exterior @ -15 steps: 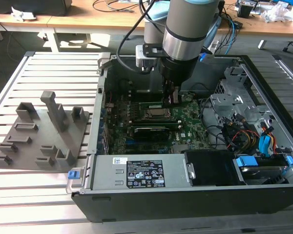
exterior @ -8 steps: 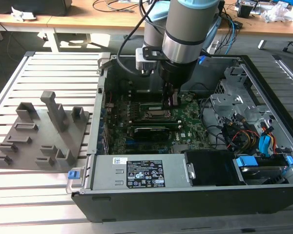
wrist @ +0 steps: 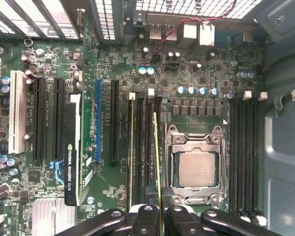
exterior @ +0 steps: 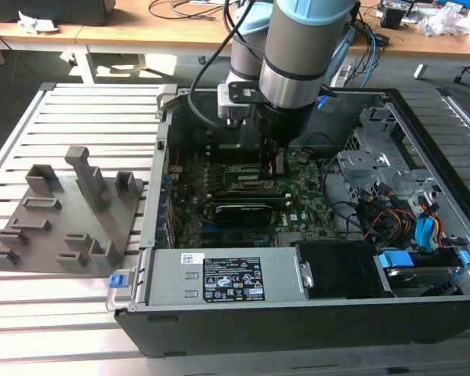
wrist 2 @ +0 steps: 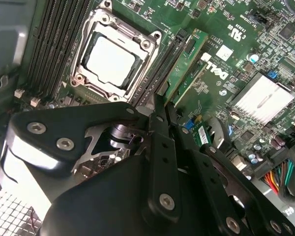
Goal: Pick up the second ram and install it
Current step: 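Insert the second ram into the second slot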
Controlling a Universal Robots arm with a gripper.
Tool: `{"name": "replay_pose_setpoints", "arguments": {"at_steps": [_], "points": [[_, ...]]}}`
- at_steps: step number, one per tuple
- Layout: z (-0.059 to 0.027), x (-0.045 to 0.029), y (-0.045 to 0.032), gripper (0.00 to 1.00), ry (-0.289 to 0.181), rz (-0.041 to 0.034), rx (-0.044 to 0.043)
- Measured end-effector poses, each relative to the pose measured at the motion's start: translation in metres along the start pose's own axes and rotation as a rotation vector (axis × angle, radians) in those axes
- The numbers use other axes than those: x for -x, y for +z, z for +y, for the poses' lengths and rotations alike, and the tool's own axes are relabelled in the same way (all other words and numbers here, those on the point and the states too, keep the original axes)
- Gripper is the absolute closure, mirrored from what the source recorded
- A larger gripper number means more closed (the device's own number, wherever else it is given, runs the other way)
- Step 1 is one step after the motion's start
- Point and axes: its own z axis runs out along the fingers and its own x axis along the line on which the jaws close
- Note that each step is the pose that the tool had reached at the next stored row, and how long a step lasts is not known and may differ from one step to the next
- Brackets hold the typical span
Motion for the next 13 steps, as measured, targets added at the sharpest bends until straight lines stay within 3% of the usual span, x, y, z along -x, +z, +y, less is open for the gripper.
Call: {"name": "replay_pose_setpoints", "arguments": {"at_steps": [3, 6, 9, 13], "points": [[0.0012, -0.0003, 0.0052, 0.86, 0.000, 0.0006, -0.0001], [0.0059, -0.0009, 0.0112, 0.86, 0.021, 0.0075, -0.0021], [0.0076, -0.0012, 0.0145, 0.86, 0.058, 0.0065, -0.0059], [0.0117, -0.0020, 0.0219, 0.86, 0.057, 0.0066, -0.0058]]}}
